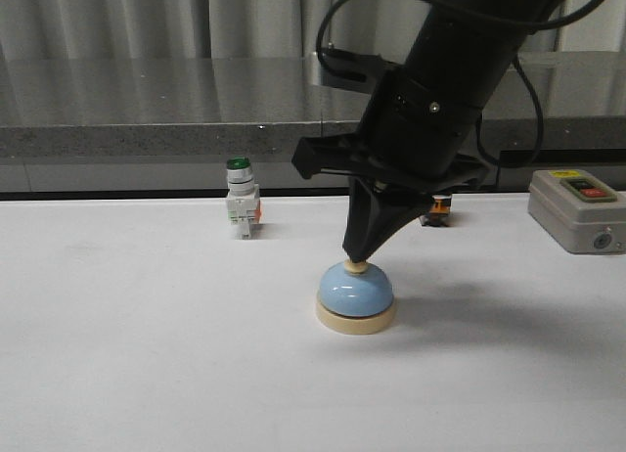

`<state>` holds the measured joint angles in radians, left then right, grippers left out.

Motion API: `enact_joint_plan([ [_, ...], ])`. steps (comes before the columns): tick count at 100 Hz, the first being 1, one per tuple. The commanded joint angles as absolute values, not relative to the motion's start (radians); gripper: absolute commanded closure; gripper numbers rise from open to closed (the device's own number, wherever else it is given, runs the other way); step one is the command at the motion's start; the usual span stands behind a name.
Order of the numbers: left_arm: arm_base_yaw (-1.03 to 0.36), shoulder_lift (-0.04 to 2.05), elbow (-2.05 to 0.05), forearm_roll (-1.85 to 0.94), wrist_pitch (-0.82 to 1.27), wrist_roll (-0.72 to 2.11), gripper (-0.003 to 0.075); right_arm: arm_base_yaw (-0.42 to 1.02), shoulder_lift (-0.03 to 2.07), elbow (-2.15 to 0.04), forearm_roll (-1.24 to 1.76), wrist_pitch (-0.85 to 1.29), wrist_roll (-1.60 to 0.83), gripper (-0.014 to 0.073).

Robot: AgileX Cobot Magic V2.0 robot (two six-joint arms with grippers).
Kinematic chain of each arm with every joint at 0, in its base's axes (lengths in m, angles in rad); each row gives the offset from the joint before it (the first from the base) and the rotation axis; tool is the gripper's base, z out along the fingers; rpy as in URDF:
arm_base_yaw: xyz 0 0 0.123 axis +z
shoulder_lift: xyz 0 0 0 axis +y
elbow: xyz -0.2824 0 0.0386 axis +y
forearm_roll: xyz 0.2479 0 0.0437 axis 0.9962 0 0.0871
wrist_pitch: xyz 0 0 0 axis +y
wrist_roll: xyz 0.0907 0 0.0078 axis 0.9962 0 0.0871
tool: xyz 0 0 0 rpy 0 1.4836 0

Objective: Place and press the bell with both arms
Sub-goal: 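Lower the closed right gripper onto the bell's button and press, then raise the right gripper away from the bell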

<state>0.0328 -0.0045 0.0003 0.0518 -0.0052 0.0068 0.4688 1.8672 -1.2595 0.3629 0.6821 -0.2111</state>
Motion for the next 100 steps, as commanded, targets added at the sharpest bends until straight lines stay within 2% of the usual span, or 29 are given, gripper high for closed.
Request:
enact_joint_plan([
  [1, 0.036, -0.034, 0.044, 0.045, -0.087, -0.006, 0.0740, 0.470, 1.838, -1.288, 0.378, 0.662, -0.223, 0.0654],
  [36, 0.036, -0.034, 0.044, 0.045, -0.087, -0.006, 0.0740, 0.470, 1.826, -1.297, 0.371, 0.676, -0.223, 0.0654],
  [57, 0.036, -0.034, 0.044, 0.045, -0.087, -0.006, 0.0740, 0.453, 1.699, -1.301, 0.344, 0.646, -0.223, 0.0654],
  [79, 0.036, -0.034, 0.044, 0.045, -0.087, -0.006, 0.0740, 0.346, 1.520, -1.281, 0.316, 0.634, -0.223, 0.0654],
  [100, 0.036, -0.034, 0.044, 0.045, -0.087, -0.006, 0.0740, 0.211, 1.305, -1.161, 0.287, 0.592, -0.223, 0.0654],
])
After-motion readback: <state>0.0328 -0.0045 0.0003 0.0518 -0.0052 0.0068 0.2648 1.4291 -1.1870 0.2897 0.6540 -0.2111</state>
